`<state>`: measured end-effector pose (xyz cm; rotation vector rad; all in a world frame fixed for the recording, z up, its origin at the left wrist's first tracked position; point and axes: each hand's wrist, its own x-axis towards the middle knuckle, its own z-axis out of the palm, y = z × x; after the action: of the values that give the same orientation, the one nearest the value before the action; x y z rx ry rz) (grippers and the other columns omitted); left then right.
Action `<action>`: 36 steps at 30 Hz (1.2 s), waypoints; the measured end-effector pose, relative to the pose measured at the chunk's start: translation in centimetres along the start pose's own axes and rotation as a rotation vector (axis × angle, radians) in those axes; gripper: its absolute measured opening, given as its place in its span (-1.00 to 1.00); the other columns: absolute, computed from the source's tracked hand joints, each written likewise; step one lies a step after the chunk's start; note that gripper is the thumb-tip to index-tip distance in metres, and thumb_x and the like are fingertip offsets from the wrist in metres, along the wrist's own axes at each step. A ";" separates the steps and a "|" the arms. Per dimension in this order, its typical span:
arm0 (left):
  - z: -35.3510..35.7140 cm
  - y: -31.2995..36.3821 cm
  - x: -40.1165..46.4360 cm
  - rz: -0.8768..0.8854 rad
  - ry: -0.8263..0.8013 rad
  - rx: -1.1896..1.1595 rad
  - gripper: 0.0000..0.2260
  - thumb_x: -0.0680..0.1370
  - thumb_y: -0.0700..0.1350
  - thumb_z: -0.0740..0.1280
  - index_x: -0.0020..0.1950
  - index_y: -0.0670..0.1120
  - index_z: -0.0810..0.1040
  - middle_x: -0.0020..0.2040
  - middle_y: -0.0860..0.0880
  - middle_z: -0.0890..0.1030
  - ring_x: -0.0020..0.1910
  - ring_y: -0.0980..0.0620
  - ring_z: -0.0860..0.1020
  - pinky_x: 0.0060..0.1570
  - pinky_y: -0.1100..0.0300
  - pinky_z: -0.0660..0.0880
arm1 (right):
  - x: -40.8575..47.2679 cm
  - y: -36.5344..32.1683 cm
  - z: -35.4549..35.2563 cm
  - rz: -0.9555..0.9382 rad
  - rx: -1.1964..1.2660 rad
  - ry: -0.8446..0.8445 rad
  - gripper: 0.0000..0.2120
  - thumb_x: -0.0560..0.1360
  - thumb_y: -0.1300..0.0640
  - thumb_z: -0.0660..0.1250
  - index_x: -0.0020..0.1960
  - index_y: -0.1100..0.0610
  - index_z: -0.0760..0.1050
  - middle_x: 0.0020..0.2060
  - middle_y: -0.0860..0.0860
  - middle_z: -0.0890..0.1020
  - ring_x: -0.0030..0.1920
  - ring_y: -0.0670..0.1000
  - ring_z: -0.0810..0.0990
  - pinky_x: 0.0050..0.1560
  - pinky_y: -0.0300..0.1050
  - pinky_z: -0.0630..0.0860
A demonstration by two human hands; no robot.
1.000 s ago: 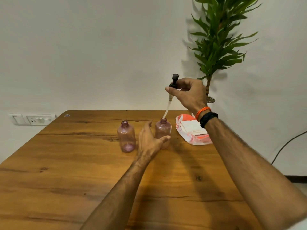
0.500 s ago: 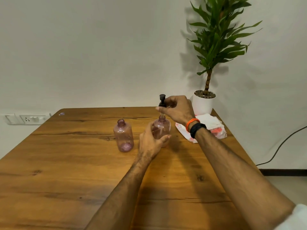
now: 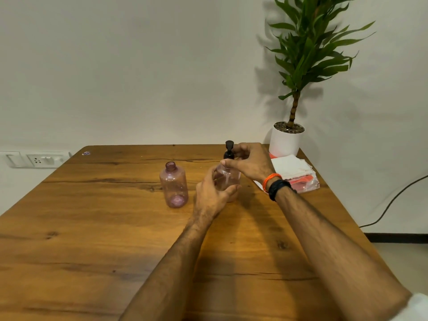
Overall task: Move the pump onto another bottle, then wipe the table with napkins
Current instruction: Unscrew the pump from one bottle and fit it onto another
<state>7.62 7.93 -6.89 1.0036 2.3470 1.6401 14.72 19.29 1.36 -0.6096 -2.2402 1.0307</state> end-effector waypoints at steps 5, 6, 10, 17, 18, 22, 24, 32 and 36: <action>0.1 0.1 0.1 -0.011 -0.006 -0.011 -0.35 0.31 0.13 0.55 0.33 0.13 0.37 0.23 0.04 0.58 0.07 0.17 0.50 -0.05 0.26 0.42 | 0.2 0.0 0.0 0.013 -0.020 0.019 -0.62 0.20 -0.05 0.63 -0.06 0.03 0.62 -0.23 -0.15 0.64 -0.16 -0.20 0.61 -0.11 -0.28 0.57; 0.0 0.1 0.1 -0.013 -0.011 -0.014 -0.34 0.31 0.14 0.54 0.34 0.12 0.36 0.23 0.04 0.58 0.08 0.16 0.51 -0.05 0.25 0.43 | 0.2 -0.1 0.1 0.021 -0.039 0.028 -0.61 0.17 -0.09 0.63 -0.11 0.00 0.58 -0.25 -0.17 0.63 -0.18 -0.20 0.59 -0.13 -0.27 0.57; -0.1 0.1 0.2 -0.034 -0.031 -0.019 -0.31 0.31 0.15 0.54 0.36 0.07 0.35 0.27 0.01 0.56 0.12 0.12 0.51 0.01 0.19 0.46 | 0.3 -0.5 0.3 0.032 -0.110 0.027 -0.49 0.13 -0.29 0.56 -0.12 -0.01 0.51 -0.24 -0.18 0.58 -0.19 -0.20 0.55 -0.18 -0.27 0.54; -0.3 0.2 0.2 -0.033 -0.034 -0.045 -0.29 0.30 0.07 0.57 0.38 0.12 0.35 0.26 0.01 0.57 0.07 0.16 0.50 0.01 0.22 0.47 | 0.3 0.1 -1.2 0.012 0.049 -0.192 -0.64 0.32 0.19 0.56 0.09 0.03 0.61 -0.12 -0.15 0.67 -0.06 -0.21 0.62 0.16 -0.07 0.57; -0.3 0.3 0.2 -0.034 -0.035 -0.044 -0.29 0.30 0.07 0.57 0.39 0.12 0.35 0.26 0.01 0.57 0.08 0.16 0.50 0.02 0.20 0.48 | 0.3 0.2 -1.0 0.016 0.056 -0.160 -0.65 0.29 0.17 0.59 0.03 0.02 0.62 -0.17 -0.17 0.67 -0.11 -0.23 0.62 0.10 -0.12 0.59; -0.3 0.4 0.1 -0.036 -0.034 -0.035 -0.32 0.31 0.08 0.56 0.36 0.12 0.35 0.28 0.01 0.55 0.14 0.11 0.51 0.04 0.17 0.50 | 0.3 0.2 0.0 0.047 -0.019 0.005 -0.59 0.16 -0.07 0.64 -0.12 0.03 0.56 -0.27 -0.13 0.64 -0.22 -0.17 0.61 -0.20 -0.27 0.55; -0.3 0.4 0.1 -0.036 -0.034 -0.035 -0.30 0.31 0.08 0.56 0.37 0.11 0.34 0.28 0.01 0.55 0.14 0.10 0.51 0.04 0.17 0.48 | 0.1 0.2 0.3 0.037 -0.047 0.038 -0.53 0.16 -0.15 0.62 -0.08 0.06 0.55 -0.24 -0.14 0.61 -0.20 -0.17 0.57 -0.19 -0.28 0.53; -0.3 0.3 0.3 -0.039 -0.047 -0.040 -0.31 0.31 0.09 0.56 0.37 0.14 0.34 0.28 0.02 0.55 0.10 0.13 0.50 -0.03 0.17 0.49 | -0.2 0.6 -0.5 0.019 0.152 -0.126 -0.63 0.35 0.13 0.55 0.13 0.07 0.63 0.02 -0.06 0.69 0.08 -0.06 0.63 0.21 0.06 0.55; -0.2 0.3 0.3 -0.048 -0.037 -0.024 -0.31 0.30 0.11 0.56 0.35 0.15 0.35 0.26 0.04 0.56 0.10 0.12 0.52 -0.01 0.17 0.48 | -0.2 0.2 0.3 0.054 0.142 0.045 -0.62 0.15 -0.04 0.65 -0.15 -0.01 0.56 -0.20 -0.11 0.66 -0.15 -0.13 0.64 -0.09 -0.24 0.60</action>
<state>7.38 8.00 -6.49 0.9571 2.3042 1.6146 14.69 19.17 0.95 -0.6281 -2.1007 1.1795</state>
